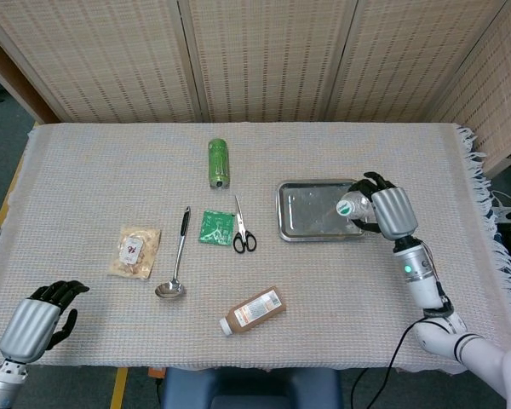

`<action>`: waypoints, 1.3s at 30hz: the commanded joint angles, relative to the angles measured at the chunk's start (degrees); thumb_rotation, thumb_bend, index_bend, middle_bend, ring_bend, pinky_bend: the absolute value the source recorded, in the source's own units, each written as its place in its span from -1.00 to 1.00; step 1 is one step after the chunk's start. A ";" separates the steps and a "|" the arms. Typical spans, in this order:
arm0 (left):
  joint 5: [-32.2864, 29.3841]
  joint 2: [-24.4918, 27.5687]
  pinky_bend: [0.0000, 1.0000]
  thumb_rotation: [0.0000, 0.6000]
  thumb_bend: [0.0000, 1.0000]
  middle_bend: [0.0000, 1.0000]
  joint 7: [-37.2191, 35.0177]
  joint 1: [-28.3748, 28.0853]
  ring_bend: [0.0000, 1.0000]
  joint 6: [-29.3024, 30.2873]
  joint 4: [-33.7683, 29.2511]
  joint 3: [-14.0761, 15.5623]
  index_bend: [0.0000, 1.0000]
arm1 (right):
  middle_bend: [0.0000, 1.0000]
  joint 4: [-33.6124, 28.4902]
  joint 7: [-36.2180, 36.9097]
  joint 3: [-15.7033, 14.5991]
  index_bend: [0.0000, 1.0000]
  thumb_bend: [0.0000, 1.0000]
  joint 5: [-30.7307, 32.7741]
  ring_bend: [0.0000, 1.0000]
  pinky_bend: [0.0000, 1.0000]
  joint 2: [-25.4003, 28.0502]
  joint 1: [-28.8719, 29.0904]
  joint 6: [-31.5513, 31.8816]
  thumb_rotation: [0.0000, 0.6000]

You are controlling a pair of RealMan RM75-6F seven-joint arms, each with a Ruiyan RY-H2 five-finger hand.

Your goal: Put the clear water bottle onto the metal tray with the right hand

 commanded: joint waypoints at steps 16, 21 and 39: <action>0.34 -0.38 -0.24 1.00 0.17 -0.43 -0.32 0.15 -0.50 0.63 0.57 -0.09 -0.40 | -0.04 -12.23 41.91 -7.88 0.67 -1.00 -8.83 -0.61 -0.13 10.89 0.28 -5.80 1.00; 0.40 -0.39 -0.24 1.00 0.17 -0.43 -0.22 0.08 -0.50 0.55 0.67 -0.09 -0.40 | 0.00 -14.05 34.78 -5.24 0.68 -1.00 -6.48 -0.54 -0.09 9.11 -0.56 -2.73 1.00; -0.06 -0.41 -0.24 1.00 0.17 -0.43 0.23 -0.21 -0.50 -0.68 0.28 0.13 -0.40 | 0.00 -20.06 27.50 -5.59 0.68 -1.00 -1.95 -0.54 -0.07 11.21 0.32 -8.98 1.00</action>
